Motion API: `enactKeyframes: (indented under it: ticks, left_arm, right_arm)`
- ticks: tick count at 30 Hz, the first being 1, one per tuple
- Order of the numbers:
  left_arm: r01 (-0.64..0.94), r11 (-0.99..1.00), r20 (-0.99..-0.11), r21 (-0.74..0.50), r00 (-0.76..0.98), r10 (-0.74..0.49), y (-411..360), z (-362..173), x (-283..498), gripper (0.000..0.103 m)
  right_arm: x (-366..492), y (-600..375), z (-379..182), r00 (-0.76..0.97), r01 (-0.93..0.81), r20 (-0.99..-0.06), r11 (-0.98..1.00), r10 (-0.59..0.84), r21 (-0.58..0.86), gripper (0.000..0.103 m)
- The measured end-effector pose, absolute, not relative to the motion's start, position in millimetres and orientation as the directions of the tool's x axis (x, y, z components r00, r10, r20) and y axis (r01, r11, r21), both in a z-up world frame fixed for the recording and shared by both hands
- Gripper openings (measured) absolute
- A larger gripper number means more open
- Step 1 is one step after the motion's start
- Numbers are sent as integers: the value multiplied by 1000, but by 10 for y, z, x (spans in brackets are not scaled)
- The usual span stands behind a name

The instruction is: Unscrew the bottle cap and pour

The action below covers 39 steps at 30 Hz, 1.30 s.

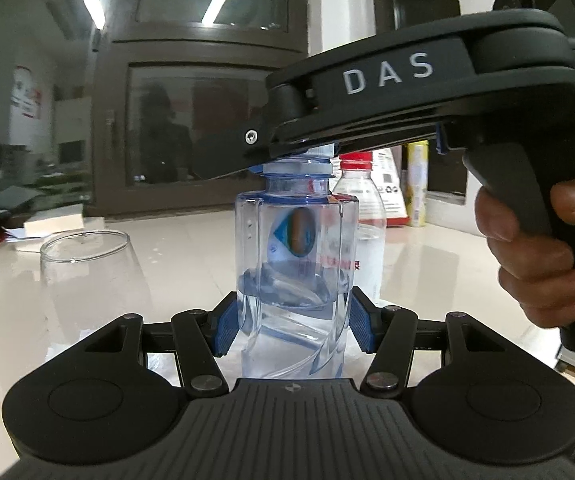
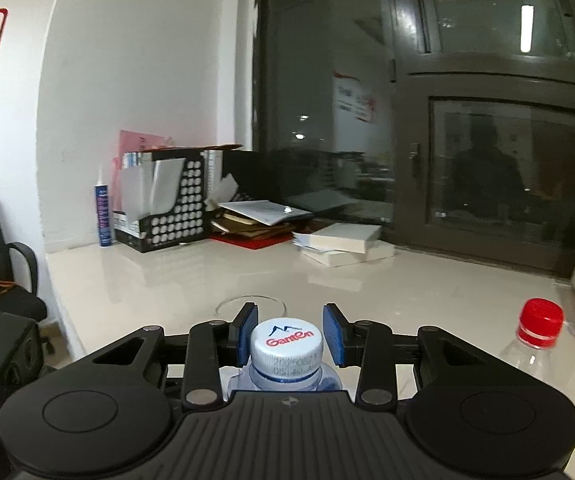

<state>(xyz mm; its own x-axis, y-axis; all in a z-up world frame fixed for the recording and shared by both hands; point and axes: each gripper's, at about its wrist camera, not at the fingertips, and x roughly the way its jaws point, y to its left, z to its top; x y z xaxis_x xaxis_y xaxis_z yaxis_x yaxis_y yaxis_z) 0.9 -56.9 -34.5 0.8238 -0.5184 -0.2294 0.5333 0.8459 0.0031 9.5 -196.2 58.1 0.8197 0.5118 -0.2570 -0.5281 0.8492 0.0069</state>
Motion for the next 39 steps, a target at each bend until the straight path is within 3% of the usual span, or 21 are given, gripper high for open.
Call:
enactKeyframes:
  ticks: [8,25,39]
  left_arm:
    - [492,871,-221,-7,849,-481,-629,-336,-35,59]
    - [500,866,-224,-7,843,-488,-602,-380,-1,59]
    - [501,866,-221,-5,844,-489,-611,-411,14,59]
  right_arm:
    - [29,-1917,490,859,-462,-253,887,446,-7,40]
    - [-82,-2113,396,829,-505,-259,862,496,34,46]
    - [-50,-2037,531,832,-505,-238,861,502,50,46]
